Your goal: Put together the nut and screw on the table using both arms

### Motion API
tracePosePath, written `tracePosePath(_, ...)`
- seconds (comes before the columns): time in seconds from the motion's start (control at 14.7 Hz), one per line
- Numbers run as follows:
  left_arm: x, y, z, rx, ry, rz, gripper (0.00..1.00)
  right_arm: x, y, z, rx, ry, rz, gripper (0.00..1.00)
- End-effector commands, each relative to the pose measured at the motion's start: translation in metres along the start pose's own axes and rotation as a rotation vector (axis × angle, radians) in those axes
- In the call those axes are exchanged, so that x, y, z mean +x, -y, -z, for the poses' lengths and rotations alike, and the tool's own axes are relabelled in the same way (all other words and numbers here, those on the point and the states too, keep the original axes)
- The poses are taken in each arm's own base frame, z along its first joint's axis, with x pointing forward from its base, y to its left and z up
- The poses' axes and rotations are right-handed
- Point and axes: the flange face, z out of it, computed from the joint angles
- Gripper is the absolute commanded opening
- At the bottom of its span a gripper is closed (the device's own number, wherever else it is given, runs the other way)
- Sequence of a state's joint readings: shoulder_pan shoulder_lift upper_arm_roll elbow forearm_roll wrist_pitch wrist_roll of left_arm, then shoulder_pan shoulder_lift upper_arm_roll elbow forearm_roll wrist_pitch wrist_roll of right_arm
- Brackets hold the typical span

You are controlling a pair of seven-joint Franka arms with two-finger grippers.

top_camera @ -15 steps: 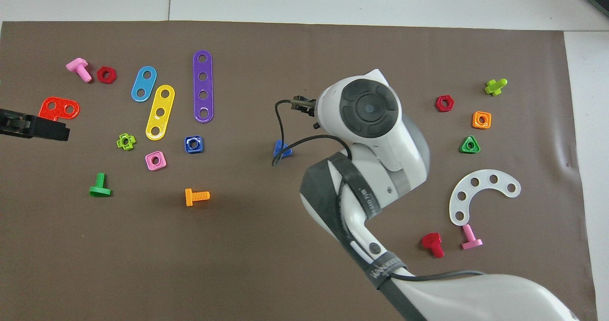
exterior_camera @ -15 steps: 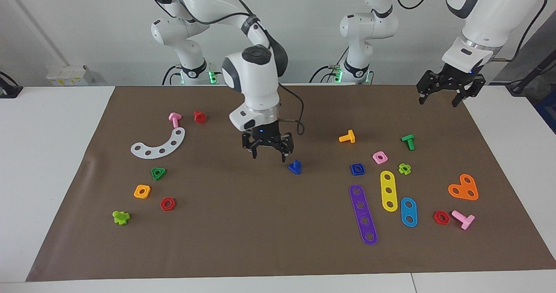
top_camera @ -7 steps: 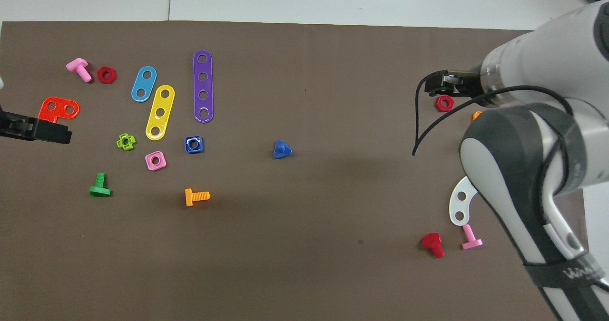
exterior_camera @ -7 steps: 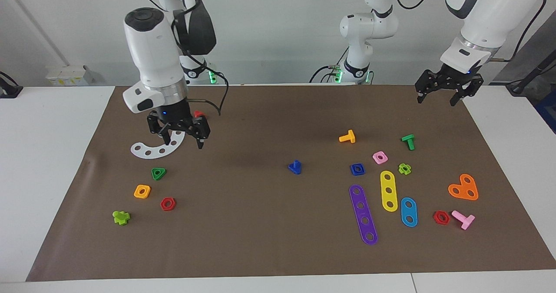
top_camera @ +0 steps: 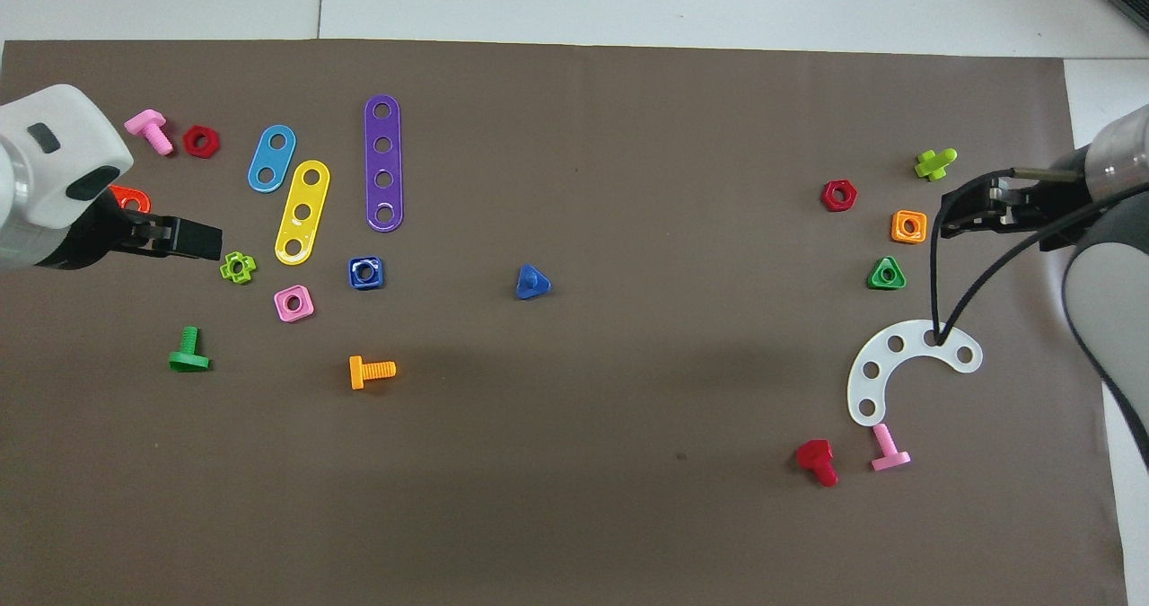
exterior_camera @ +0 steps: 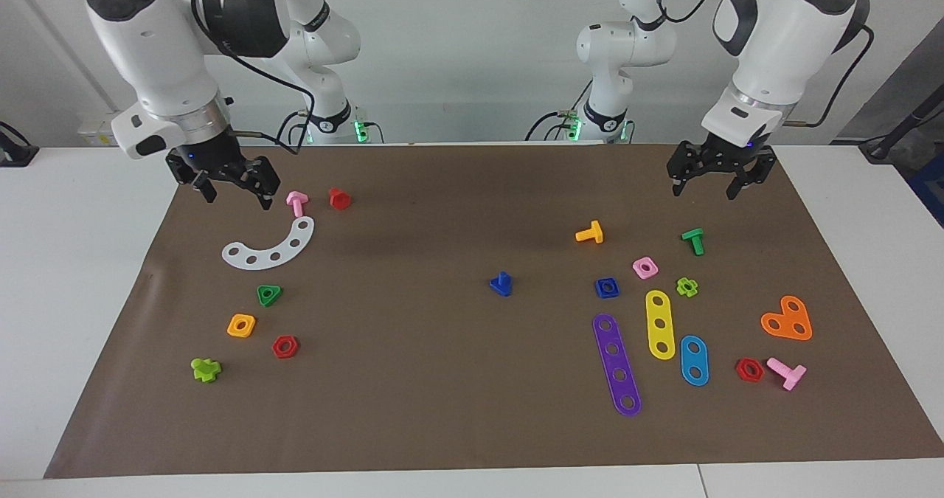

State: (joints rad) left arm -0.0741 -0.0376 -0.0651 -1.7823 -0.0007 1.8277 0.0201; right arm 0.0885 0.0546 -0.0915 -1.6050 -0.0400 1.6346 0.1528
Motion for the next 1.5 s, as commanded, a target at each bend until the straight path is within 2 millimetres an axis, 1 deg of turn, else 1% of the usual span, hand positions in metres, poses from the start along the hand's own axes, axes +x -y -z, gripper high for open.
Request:
tracePosePath(0.0, -0.003, -0.023, -0.043, -0.014, -0.022, 0.047, 1.0, -0.021, -0.033, -0.007, 0.026, 0.037, 0.031, 1.0)
tracePosePath(0.07, 0.001, -0.034, -0.061, -0.013, -0.01, 0.069, 1.0, -0.023, -0.04, -0.007, 0.027, 0.037, 0.031, 1.0)
tracePosePath(0.2, 0.011, -0.051, -0.087, -0.019, -0.011, 0.1, 1.0, -0.018, -0.037, 0.011, 0.028, -0.004, 0.041, 1.0)
tracePosePath(0.27, 0.015, -0.061, -0.105, -0.025, -0.007, 0.108, 1.0, -0.017, -0.035, 0.022, 0.019, -0.019, 0.048, 1.0)
tracePosePath(0.34, 0.016, -0.066, -0.116, -0.03, -0.022, 0.115, 1.0, -0.017, -0.033, 0.032, 0.014, -0.029, 0.053, 1.0)
tracePosePath(0.41, 0.014, -0.066, -0.124, -0.033, -0.042, 0.117, 1.0, -0.017, -0.031, 0.042, 0.012, -0.034, 0.057, 1.0)
tracePosePath(0.48, 0.014, -0.066, -0.135, -0.036, -0.051, 0.119, 1.0, -0.018, -0.031, 0.047, 0.012, -0.034, 0.056, 1.0)
tracePosePath(0.55, 0.016, -0.068, -0.155, -0.038, -0.025, 0.124, 1.0, -0.018, -0.027, 0.045, 0.011, -0.028, 0.064, 1.0)
tracePosePath(0.61, 0.017, -0.067, -0.163, -0.026, -0.019, 0.124, 1.0, -0.02, -0.022, 0.042, 0.011, -0.023, 0.078, 1.0)
tracePosePath(0.68, 0.019, -0.066, -0.174, -0.005, -0.02, 0.109, 1.0, -0.022, -0.022, 0.039, 0.006, -0.017, 0.1, 1.0)
tracePosePath(0.75, 0.021, -0.067, -0.181, -0.007, -0.028, 0.116, 1.0, -0.022, -0.021, 0.037, 0.003, -0.019, 0.126, 1.0)
tracePosePath(0.82, 0.019, -0.067, -0.193, -0.008, -0.022, 0.125, 1.0, -0.022, -0.021, 0.037, 0.002, -0.02, 0.134, 1.0)
tracePosePath(1.02, 0.019, -0.068, -0.224, -0.022, -0.037, 0.133, 1.0, -0.02, -0.019, 0.051, 0.001, -0.038, 0.136, 1.0)
tracePosePath(1.09, 0.021, -0.07, -0.239, -0.026, -0.032, 0.147, 1.0, -0.021, -0.014, 0.05, 0.016, -0.028, 0.132, 1.0)
tracePosePath(1.23, 0.021, -0.075, -0.252, -0.021, -0.035, 0.144, 0.99, -0.021, -0.012, 0.048, 0.019, -0.024, 0.132, 1.0)
tracePosePath(1.43, 0.02, -0.074, -0.262, -0.026, -0.039, 0.144, 0.99, -0.026, -0.016, 0.038, 0.021, -0.007, 0.134, 1.0)
